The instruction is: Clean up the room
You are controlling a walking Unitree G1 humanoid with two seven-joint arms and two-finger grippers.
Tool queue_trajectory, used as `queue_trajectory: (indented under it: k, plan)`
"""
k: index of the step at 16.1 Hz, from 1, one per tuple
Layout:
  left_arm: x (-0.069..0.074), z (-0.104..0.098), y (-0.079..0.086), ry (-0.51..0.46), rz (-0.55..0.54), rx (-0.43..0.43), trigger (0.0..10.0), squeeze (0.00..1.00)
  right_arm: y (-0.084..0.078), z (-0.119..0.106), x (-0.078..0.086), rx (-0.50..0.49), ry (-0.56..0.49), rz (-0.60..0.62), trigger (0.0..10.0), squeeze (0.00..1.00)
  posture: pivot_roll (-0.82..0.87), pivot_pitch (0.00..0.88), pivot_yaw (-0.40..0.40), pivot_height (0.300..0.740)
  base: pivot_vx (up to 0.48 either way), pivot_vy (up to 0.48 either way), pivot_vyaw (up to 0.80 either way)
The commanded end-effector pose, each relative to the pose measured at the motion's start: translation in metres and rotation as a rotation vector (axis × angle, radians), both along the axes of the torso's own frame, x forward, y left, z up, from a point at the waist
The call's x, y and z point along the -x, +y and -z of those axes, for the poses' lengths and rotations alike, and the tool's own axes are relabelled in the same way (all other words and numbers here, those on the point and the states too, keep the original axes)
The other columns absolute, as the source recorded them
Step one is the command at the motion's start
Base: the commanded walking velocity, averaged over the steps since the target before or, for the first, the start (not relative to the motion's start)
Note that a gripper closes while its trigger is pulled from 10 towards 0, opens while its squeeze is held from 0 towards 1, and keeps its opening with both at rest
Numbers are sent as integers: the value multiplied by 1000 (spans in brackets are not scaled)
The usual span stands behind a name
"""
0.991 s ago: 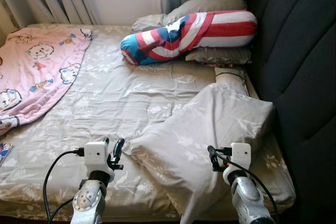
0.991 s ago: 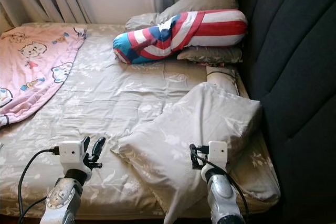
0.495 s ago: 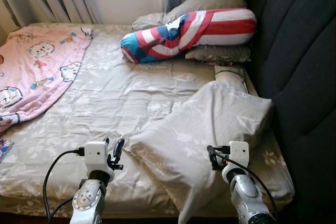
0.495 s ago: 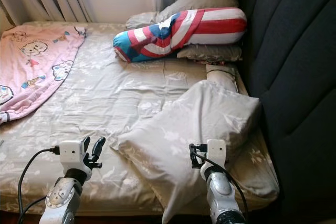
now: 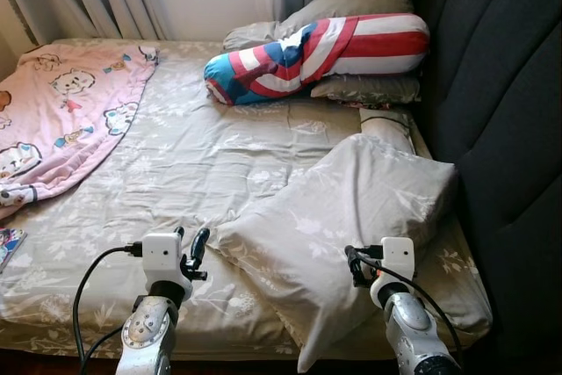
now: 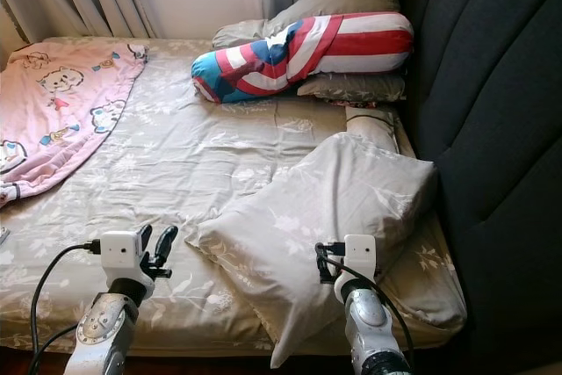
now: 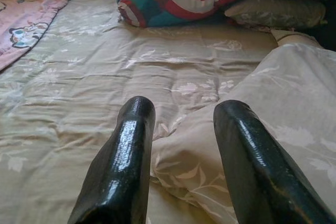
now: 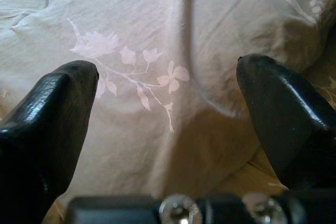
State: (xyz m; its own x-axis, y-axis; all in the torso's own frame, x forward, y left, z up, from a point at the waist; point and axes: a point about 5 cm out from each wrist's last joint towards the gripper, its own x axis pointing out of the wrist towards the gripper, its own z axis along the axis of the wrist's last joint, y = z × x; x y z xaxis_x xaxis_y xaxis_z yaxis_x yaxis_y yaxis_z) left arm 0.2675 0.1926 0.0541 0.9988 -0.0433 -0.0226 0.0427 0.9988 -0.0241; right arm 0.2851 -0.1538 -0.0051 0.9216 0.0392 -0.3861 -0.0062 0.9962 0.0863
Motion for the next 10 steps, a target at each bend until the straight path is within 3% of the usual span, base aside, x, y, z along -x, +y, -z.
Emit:
queue_trajectory:
  k: [1, 10]
  plan:
    - [-1, -2, 3, 0, -3, -2, 10000, 0, 0, 3, 0, 10, 31, -4, 10000, 0, 25, 89, -13, 682, 0, 0, 0]
    - [-6, -5, 3, 0, -10, -2, 10000, 0, -9, 13, 9, 3, 97, 5, 10000, 0, 26, 96, -17, 663, 0, 0, 0]
